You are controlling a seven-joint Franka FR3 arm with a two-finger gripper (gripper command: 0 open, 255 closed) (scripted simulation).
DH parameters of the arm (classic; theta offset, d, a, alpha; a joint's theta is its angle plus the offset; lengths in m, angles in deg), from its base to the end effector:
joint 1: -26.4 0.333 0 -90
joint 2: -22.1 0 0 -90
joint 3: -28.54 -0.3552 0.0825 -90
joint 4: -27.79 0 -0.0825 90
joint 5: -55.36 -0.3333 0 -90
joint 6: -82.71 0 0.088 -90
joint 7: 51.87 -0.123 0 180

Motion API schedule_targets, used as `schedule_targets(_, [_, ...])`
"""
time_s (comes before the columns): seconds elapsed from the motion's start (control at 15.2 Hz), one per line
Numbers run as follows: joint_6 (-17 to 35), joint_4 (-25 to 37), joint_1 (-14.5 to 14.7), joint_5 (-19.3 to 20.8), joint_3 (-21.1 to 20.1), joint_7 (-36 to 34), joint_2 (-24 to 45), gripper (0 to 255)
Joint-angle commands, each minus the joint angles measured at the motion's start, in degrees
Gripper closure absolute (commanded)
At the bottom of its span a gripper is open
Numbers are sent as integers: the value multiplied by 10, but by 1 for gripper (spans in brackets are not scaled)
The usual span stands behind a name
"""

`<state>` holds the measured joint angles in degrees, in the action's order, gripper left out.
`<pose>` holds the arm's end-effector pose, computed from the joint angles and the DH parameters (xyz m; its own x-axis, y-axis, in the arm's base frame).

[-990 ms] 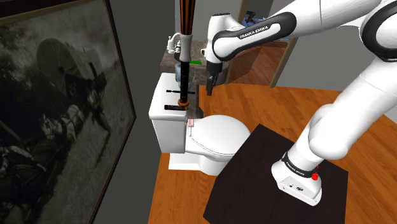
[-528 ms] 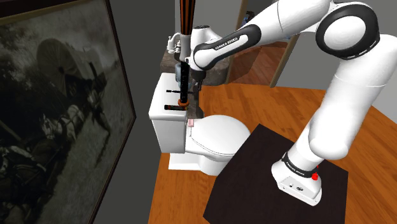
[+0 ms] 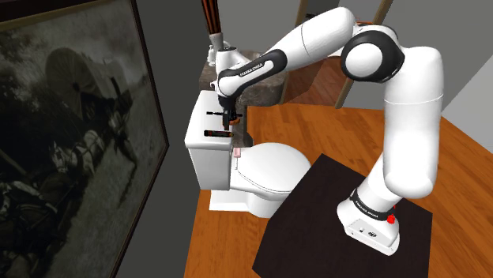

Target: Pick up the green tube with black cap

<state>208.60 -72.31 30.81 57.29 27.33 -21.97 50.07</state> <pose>0.6333 0.0590 0.3413 0.8026 0.5951 -0.0412 0.5955 -0.8034 -0.0045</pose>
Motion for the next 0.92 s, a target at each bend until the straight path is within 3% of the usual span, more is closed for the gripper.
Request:
schedule_targets(0.0, [-2,46,4,4,-4,10,44,0])
schedule_targets(0.2, [-11,114,10,9,-9,23,103,0])
schedule_targets(0.79, [27,112,10,11,-8,21,138,0])
schedule_targets(0.86, [26,112,10,11,-7,22,138,255])
